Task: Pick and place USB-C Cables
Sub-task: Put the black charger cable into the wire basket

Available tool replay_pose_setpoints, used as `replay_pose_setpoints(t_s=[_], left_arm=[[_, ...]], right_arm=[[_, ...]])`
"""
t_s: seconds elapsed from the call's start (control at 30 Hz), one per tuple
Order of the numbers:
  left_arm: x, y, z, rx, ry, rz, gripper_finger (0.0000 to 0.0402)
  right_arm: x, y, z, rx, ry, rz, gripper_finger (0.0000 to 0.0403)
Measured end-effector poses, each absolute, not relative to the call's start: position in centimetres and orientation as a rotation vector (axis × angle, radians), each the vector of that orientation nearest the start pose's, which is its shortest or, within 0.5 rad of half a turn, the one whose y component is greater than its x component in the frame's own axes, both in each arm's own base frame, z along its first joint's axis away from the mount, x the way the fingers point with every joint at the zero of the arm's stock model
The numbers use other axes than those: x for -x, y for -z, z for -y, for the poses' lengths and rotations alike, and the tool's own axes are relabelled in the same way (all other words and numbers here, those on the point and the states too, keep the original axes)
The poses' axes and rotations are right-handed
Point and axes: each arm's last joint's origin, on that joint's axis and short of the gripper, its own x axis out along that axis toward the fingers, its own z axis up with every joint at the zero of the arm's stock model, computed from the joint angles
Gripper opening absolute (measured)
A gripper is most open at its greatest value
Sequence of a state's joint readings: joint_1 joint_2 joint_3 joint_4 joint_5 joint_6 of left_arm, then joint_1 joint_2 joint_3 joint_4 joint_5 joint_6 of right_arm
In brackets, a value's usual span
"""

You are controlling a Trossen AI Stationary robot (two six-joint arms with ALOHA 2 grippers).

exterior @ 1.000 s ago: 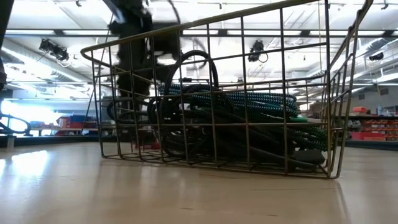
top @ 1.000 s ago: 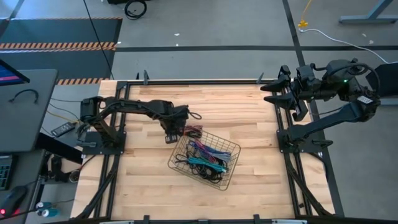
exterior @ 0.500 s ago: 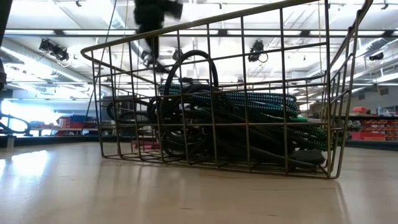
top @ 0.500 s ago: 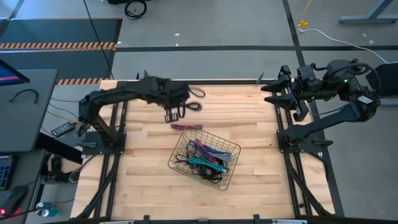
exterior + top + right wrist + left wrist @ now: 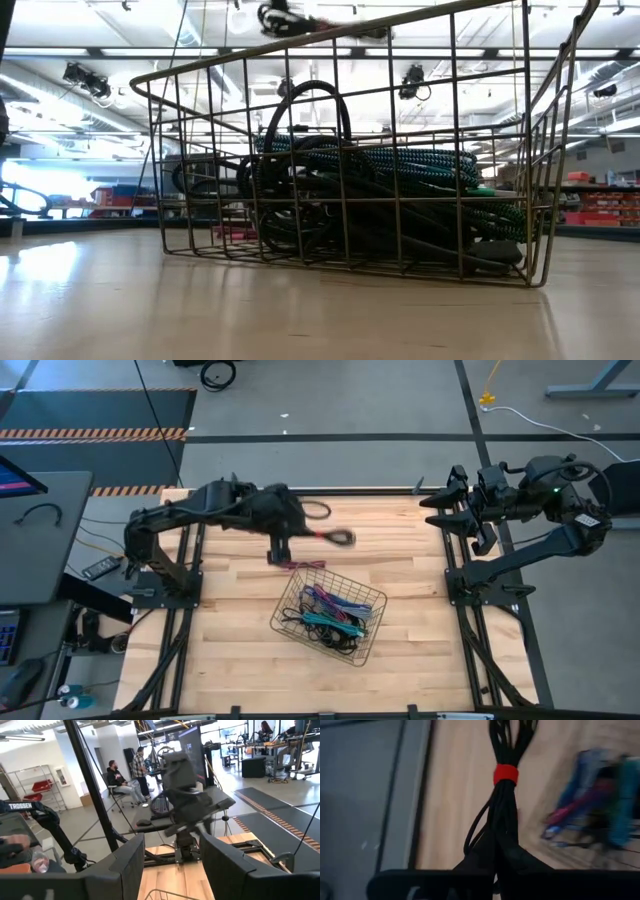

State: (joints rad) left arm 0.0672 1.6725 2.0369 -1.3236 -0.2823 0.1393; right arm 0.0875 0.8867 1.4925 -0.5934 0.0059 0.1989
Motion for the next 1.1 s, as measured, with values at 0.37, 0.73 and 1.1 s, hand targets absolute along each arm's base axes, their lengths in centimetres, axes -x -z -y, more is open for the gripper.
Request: replay_pose_setpoints(t_s=[0.37,0.73,1.1], left_arm=[[-32.4,-43.2,1.5,-0.221,-0.096,-0.866,0.0001],[-33.9,-42.0,4.7,-0.243,0.005,-0.858,0.0],[-37.8,-38.6,6.7,-0.223,0.103,-0.875,0.0]], right_arm=[[-11.8,-49.8,-1.0,-0.199,-0.082,0.002,0.0195],[-11.8,-49.8,-1.0,-0.211,-0.083,0.001,0.0195],[-11.8,-49.6,-1.0,-0.233,-0.083,-0.019,0.0195]])
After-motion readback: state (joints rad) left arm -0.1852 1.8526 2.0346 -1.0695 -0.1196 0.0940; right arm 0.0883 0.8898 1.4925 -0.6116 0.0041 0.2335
